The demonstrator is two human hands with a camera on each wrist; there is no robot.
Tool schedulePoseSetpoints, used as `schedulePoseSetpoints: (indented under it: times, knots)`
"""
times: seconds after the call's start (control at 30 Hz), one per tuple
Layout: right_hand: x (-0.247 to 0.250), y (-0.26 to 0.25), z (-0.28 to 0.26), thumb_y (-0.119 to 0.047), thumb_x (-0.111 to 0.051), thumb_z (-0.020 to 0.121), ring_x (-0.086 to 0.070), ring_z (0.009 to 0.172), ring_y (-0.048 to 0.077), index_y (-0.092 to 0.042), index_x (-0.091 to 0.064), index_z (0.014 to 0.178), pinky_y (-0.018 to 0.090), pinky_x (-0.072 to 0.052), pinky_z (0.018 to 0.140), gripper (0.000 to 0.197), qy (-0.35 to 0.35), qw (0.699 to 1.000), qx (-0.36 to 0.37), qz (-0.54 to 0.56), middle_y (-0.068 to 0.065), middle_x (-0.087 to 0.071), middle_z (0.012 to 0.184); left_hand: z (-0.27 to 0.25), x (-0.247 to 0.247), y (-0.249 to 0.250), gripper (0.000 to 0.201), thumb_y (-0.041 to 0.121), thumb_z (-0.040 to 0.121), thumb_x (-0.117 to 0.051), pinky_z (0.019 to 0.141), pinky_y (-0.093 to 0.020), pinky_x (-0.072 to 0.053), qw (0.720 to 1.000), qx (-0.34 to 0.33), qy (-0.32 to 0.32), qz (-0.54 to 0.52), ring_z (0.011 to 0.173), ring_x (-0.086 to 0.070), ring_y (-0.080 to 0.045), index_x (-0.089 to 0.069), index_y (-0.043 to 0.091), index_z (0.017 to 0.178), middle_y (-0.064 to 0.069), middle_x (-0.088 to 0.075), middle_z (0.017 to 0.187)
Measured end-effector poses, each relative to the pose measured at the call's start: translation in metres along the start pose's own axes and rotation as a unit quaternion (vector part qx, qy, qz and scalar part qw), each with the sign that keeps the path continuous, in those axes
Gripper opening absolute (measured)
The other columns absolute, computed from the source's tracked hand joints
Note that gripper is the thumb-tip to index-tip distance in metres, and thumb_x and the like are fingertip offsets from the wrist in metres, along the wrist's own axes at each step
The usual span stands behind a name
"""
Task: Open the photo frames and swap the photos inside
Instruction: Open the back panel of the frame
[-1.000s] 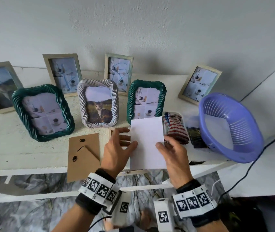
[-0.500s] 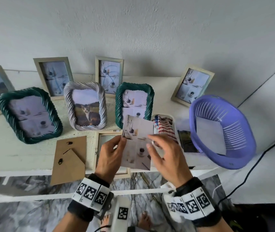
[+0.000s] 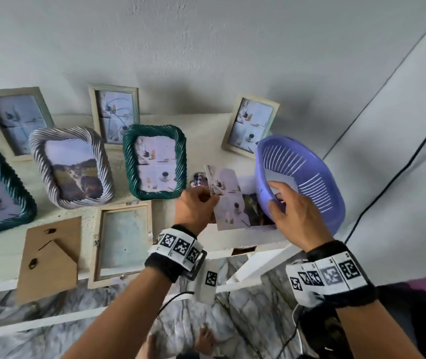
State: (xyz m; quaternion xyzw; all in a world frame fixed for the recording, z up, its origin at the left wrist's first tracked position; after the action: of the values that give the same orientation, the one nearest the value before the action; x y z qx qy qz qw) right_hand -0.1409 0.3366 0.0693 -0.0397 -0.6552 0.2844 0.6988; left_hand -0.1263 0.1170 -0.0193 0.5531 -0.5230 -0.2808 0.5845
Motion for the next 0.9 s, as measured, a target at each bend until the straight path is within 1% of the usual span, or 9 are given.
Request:
schedulePoseSetpoints:
  times: [0.07, 0.13, 0.2, 0.33, 0.43, 0.53, 0.6, 0.73, 0.9]
  knots:
    - [0.014, 0.005, 0.001, -0.017, -0.057, 0.093, -0.067, 0.092, 0.032, -0.013, -0.055, 0.129, 0.042, -0.052, 0.078, 0.036, 0.014, 0.999, 0.004, 0.038, 0.012, -0.071, 0.102, 0.007, -0.021, 0.004, 0.011, 0.023, 0.079, -0.074, 0.058, -0.024, -0.056, 0.999, 0.006, -0.013, 0.035, 0.061, -0.065, -0.013, -0.069, 0.015, 0.073, 0.0, -0.068, 0.071]
    - [0.021, 0.006, 0.001, -0.017, -0.057, 0.094, -0.067, 0.097, 0.026, -0.012, -0.055, 0.13, 0.038, -0.051, 0.083, 0.036, 0.009, 0.998, 0.011, 0.068, 0.009, -0.071, 0.107, 0.014, -0.046, 0.003, 0.013, 0.022, 0.075, -0.075, 0.056, -0.032, -0.06, 0.998, 0.03, -0.038, 0.038, 0.056, -0.068, -0.013, -0.067, 0.014, 0.07, -0.004, -0.069, 0.067]
    - [0.022, 0.007, 0.001, -0.019, -0.057, 0.096, -0.067, 0.095, 0.023, -0.013, -0.055, 0.131, 0.036, -0.052, 0.083, 0.036, 0.003, 0.997, 0.017, 0.079, 0.008, -0.071, 0.107, 0.023, -0.067, 0.001, 0.017, 0.027, 0.069, -0.075, 0.064, -0.043, -0.061, 0.996, 0.048, -0.049, 0.053, 0.067, -0.072, -0.025, -0.068, 0.011, 0.073, -0.012, -0.072, 0.074]
    - [0.012, 0.006, 0.0, -0.023, -0.059, 0.094, -0.068, 0.087, 0.026, -0.013, -0.055, 0.129, 0.04, -0.052, 0.078, 0.037, 0.001, 0.996, 0.038, 0.082, 0.006, -0.073, 0.098, 0.036, -0.089, 0.001, 0.023, 0.026, 0.078, -0.076, 0.08, -0.03, -0.054, 0.983, 0.043, -0.053, 0.172, 0.091, -0.068, -0.031, -0.071, 0.006, 0.089, -0.015, -0.072, 0.094]
    - [-0.011, 0.006, -0.001, -0.029, -0.062, 0.092, -0.068, 0.087, 0.028, -0.016, -0.054, 0.131, 0.043, -0.053, 0.076, 0.042, -0.033, 0.996, 0.042, 0.067, 0.004, -0.073, 0.101, 0.042, -0.09, -0.005, 0.041, 0.037, 0.079, -0.075, 0.085, -0.034, -0.052, 0.969, 0.048, -0.039, 0.24, 0.099, -0.064, -0.032, -0.069, 0.004, 0.101, -0.019, -0.069, 0.104]
    - [-0.028, 0.005, -0.005, -0.029, -0.067, 0.089, -0.068, 0.089, 0.029, -0.017, -0.057, 0.126, 0.043, -0.053, 0.076, 0.04, -0.055, 0.996, 0.038, 0.065, 0.003, -0.073, 0.105, 0.041, -0.091, -0.003, 0.04, 0.033, 0.083, -0.069, 0.09, -0.04, -0.052, 0.964, 0.042, -0.043, 0.258, 0.102, -0.063, -0.038, -0.067, 0.002, 0.108, -0.024, -0.065, 0.109]
    - [-0.032, 0.004, -0.007, -0.028, -0.07, 0.087, -0.068, 0.091, 0.028, -0.015, -0.06, 0.122, 0.042, -0.053, 0.078, 0.038, -0.061, 0.995, 0.026, 0.08, 0.003, -0.072, 0.106, 0.041, -0.09, 0.0, 0.035, 0.03, 0.087, -0.059, 0.087, -0.043, -0.055, 0.968, 0.031, -0.056, 0.245, 0.098, -0.065, -0.041, -0.068, 0.002, 0.107, -0.026, -0.066, 0.108]
    - [-0.022, 0.0, -0.004, -0.034, -0.069, 0.088, -0.069, 0.089, 0.023, -0.012, -0.062, 0.12, 0.039, -0.053, 0.08, 0.04, -0.081, 0.991, 0.02, 0.105, 0.004, -0.072, 0.104, 0.034, -0.078, 0.01, 0.043, 0.043, 0.092, -0.051, 0.066, -0.044, -0.06, 0.989, 0.006, -0.052, 0.139, 0.075, -0.071, -0.034, -0.068, 0.007, 0.078, -0.018, -0.071, 0.083]
    - [0.028, 0.017, 0.035, -0.027, -0.066, 0.089, -0.066, 0.083, 0.018, -0.011, -0.068, 0.11, 0.029, -0.05, 0.083, 0.026, -0.058, 0.996, -0.004, 0.07, 0.002, -0.071, 0.093, 0.017, -0.08, 0.028, 0.026, 0.029, 0.093, -0.064, 0.052, -0.035, -0.059, 0.994, 0.003, -0.105, -0.041, 0.067, -0.073, -0.02, -0.067, 0.005, 0.103, -0.012, -0.073, 0.083]
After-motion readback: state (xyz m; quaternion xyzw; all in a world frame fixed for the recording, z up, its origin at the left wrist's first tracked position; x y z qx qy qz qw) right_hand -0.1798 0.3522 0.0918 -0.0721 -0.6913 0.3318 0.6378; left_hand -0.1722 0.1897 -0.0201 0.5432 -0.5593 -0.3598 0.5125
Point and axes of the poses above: each hand's wrist, its own z-axis towards the middle knuckle, its own x-axis out of the back of the hand, y = z × x, the point moved 10 cm from there along z, towards the middle knuckle
